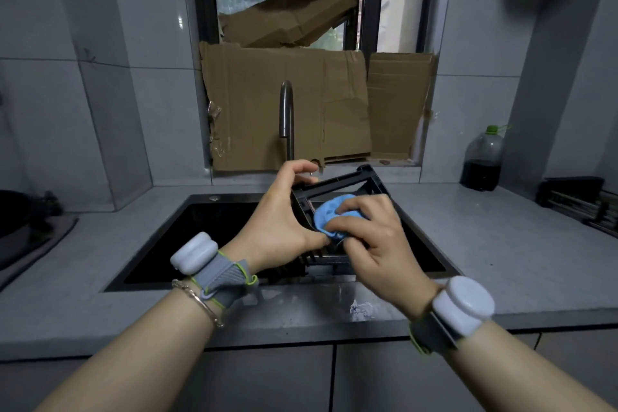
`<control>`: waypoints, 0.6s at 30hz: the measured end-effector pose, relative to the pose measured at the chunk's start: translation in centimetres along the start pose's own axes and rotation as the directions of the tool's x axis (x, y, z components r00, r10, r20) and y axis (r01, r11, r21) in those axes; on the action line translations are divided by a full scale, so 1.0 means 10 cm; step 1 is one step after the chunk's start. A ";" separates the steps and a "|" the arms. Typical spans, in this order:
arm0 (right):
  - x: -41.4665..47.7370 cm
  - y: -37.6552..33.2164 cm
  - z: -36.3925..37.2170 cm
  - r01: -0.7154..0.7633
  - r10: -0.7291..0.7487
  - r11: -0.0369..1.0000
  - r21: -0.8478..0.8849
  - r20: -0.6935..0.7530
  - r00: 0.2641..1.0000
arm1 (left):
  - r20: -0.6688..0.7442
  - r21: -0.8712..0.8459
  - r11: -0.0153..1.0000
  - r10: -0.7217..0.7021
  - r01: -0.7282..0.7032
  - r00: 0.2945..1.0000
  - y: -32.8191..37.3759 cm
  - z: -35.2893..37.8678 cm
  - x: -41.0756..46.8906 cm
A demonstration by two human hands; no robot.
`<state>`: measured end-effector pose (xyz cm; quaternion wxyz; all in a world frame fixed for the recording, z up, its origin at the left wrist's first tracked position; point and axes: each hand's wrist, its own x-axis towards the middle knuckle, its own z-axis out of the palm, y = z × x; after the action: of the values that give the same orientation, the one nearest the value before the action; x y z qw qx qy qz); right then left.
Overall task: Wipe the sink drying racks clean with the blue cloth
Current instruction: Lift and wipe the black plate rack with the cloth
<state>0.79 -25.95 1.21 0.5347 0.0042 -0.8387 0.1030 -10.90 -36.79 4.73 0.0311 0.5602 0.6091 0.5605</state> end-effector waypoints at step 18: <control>0.38 0.31 -0.04 -0.616 0.790 0.197 0.763 0.248 0.560 | 0.159 0.215 0.973 -0.120 0.085 0.980 0.12 -0.30 -0.04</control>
<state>-0.83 -22.42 4.26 0.4448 -0.1571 -0.5469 0.6916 -12.00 -39.35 6.45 0.0536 0.5741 0.6874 0.4416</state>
